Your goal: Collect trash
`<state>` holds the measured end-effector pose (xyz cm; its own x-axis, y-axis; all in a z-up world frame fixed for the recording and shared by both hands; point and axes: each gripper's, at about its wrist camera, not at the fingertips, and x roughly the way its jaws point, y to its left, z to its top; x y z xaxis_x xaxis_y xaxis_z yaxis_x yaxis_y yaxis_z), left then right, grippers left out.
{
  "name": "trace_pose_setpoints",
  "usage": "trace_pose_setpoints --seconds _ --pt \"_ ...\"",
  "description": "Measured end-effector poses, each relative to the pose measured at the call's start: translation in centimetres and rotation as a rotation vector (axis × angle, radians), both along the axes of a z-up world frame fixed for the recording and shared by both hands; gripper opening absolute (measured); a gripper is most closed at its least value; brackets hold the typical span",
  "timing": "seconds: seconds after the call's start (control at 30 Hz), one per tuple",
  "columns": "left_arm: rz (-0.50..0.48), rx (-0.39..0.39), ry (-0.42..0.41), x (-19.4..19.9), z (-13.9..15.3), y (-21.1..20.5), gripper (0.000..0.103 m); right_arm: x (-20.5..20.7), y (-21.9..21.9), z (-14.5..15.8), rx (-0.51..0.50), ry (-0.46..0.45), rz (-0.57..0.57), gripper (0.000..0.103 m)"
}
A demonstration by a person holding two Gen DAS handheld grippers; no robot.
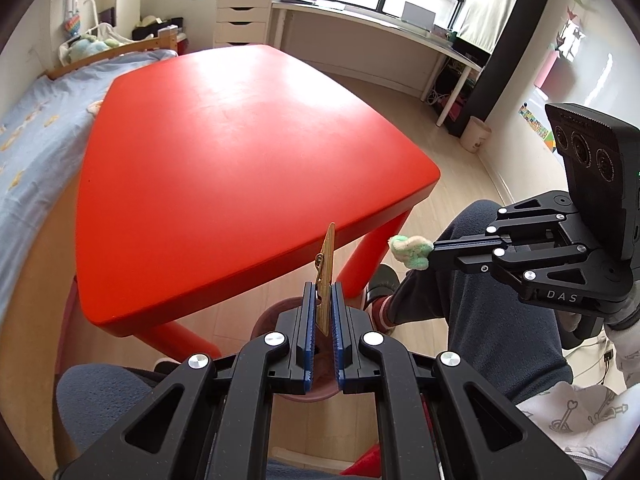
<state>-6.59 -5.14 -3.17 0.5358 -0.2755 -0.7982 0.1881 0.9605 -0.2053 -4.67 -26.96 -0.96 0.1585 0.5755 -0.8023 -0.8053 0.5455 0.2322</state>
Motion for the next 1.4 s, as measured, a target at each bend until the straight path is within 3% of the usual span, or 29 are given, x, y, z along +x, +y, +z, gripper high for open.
trace_pose_setpoints --seconds 0.07,0.1,0.13,0.17,0.2,0.23,0.27,0.3,0.37,0.6,0.97,1.4 --pt "-0.004 0.001 -0.001 0.3 -0.1 0.0 0.013 0.3 -0.1 -0.1 -0.002 -0.001 -0.006 0.003" --pt "-0.003 0.004 0.004 0.4 -0.2 0.0 0.021 0.4 -0.1 -0.1 -0.008 -0.005 -0.013 0.003" --pt "-0.001 0.008 0.004 0.5 -0.3 0.1 0.034 0.5 -0.2 -0.1 -0.016 -0.010 -0.022 0.010" --pt "0.006 0.011 0.002 0.5 -0.4 0.1 0.043 0.6 -0.3 -0.2 -0.021 -0.011 -0.036 0.032" --pt "0.013 0.011 -0.001 0.5 -0.5 0.2 0.059 0.8 -0.5 -0.2 -0.020 -0.012 -0.049 0.049" --pt "0.022 0.013 -0.005 0.6 -0.6 0.3 0.076 0.9 -0.7 -0.1 -0.015 -0.018 -0.061 0.076" --pt "0.036 0.018 -0.016 0.5 -0.5 0.5 0.083 1.0 -0.9 0.0 -0.007 -0.023 -0.073 0.087" --pt "0.046 0.021 -0.024 0.4 -0.5 0.6 0.090 1.1 -1.1 0.1 -0.002 -0.023 -0.084 0.090" --pt "0.055 0.020 -0.017 0.5 -0.6 0.9 0.092 1.4 -1.2 0.0 -0.008 -0.022 -0.103 0.097" --pt "0.078 0.005 -0.008 0.3 -0.7 1.5 0.095 2.1 -1.4 -0.5 0.002 0.026 -0.139 0.100" --pt "0.084 -0.011 -0.016 0.3 -0.2 1.8 0.095 2.3 -1.2 -0.1 -0.004 0.025 -0.157 0.100" --pt "0.142 0.028 -0.095 3.3 2.3 3.8 0.095 6.4 0.8 2.4 -0.013 -0.064 -0.219 0.100"
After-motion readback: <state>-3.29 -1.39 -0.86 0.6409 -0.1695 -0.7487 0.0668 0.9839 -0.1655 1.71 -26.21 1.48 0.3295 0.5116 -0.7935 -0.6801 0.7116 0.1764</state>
